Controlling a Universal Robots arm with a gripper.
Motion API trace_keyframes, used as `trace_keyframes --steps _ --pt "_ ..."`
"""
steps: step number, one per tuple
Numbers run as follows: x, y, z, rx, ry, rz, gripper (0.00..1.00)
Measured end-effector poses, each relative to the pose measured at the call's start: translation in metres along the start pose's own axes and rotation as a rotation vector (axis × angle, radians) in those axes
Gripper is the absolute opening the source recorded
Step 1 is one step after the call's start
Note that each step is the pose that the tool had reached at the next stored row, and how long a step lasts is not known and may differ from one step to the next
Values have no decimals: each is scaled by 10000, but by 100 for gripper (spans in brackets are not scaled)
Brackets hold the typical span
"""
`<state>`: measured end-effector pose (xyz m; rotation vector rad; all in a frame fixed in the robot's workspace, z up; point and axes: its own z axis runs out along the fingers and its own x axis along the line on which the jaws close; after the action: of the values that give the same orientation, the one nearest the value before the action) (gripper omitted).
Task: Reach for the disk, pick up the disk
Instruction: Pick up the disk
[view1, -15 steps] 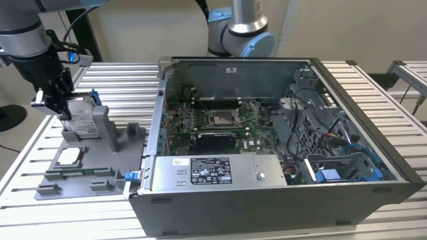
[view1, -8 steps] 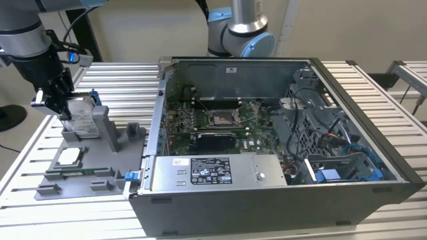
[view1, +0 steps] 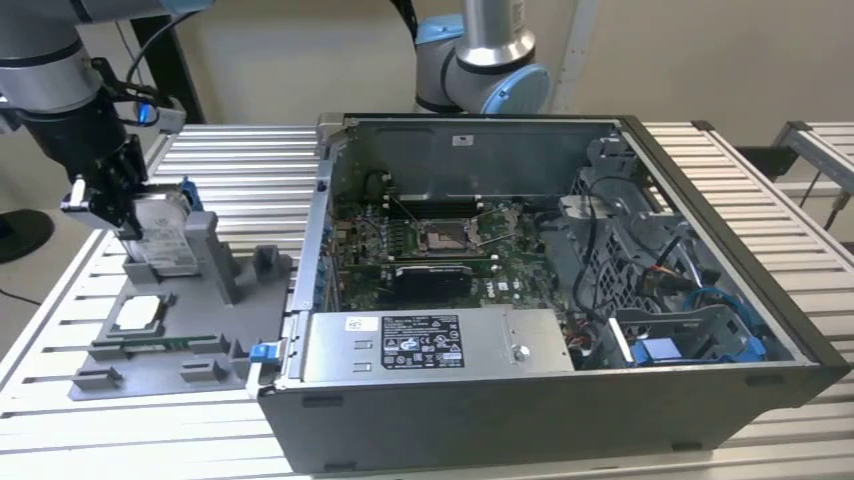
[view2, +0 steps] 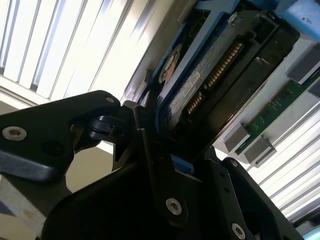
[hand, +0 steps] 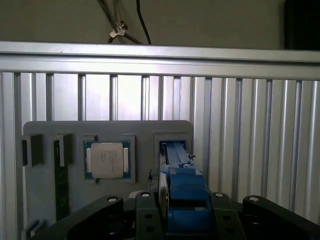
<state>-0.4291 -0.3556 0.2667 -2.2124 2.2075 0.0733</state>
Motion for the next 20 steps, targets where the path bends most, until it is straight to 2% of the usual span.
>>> trace_keyframes --steps 20 --pt "-12 6 -275 0 0 0 0"
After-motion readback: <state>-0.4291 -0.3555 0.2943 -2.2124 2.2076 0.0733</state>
